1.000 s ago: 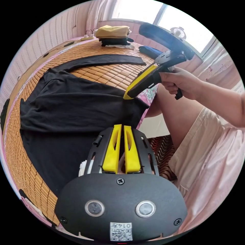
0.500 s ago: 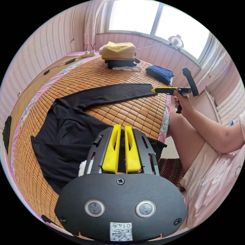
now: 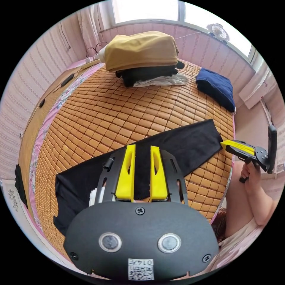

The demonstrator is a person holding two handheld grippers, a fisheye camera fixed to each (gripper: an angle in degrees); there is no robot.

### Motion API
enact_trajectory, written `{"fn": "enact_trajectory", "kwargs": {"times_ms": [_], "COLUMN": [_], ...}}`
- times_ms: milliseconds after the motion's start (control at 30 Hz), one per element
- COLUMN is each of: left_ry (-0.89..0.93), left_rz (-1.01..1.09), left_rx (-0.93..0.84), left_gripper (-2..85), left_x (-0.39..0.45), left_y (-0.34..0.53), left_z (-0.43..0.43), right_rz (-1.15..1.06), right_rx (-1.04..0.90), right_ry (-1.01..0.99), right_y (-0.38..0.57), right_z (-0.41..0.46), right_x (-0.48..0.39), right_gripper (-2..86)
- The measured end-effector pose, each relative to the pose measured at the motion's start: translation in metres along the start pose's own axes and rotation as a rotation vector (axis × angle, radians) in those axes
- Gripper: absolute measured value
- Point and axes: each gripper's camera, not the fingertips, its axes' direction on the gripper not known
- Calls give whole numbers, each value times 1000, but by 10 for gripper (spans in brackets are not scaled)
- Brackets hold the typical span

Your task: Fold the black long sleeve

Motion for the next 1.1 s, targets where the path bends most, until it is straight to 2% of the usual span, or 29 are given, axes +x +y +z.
{"fn": "enact_trajectory", "kwargs": {"times_ms": [133, 200, 333, 467, 567, 700, 767, 833, 867, 933, 967, 1000, 1033, 1067, 1100], "left_ry": [-12, 34, 109, 158, 132, 74, 49, 46, 38, 11, 2, -3, -10, -18, -23], "left_rz": [-13, -29, -115, -223, -271, -353, -431, -484, -519, -582, -635, -663, -731, -786, -812], "left_rx": [-132, -120, -97, 72, 192, 333, 442, 499, 512, 474, 428, 400, 333, 267, 236], "left_gripper": [66, 15, -5, -8, -9, -9, -9, -9, -10, -10, -9, -9, -9, -9, -8], "left_x": [-5, -9, -22, -47, -71, -102, -120, -128, -130, -130, -129, -128, -125, -119, -117], "left_y": [-14, -13, -3, 27, 60, 120, 180, 230, 265, 315, 349, 365, 397, 425, 438], "left_z": [20, 17, 8, -30, -71, -129, -171, -197, -211, -224, -227, -227, -224, -218, -215], "right_rz": [-3, -2, -37, -82, -240, -487, -625, -839, -897, -1157, -1220, -1343, -1451, -1494, -1562], "right_rx": [26, 47, 132, 291, 432, 568, 585, 488, 432, 152, 82, -78, -236, -284, -360], "right_ry": [-26, -42, -146, -246, -268, -602, -767, -1051, -1112, -1255, -1262, -1228, -1112, -1039, -871], "right_y": [2, 3, 5, 11, 13, 9, 9, 15, 18, 50, 63, 93, 126, 142, 171], "right_z": [-5, -8, -23, -53, -92, -151, -174, -186, -186, -173, -167, -149, -126, -114, -91], "right_x": [7, 9, 11, 5, -25, -86, -125, -188, -207, -286, -304, -337, -363, -372, -383], "right_gripper": [2, 2, 0, -1, -1, -2, -2, -2, -1, -1, -1, 0, 1, 2, 6]}}
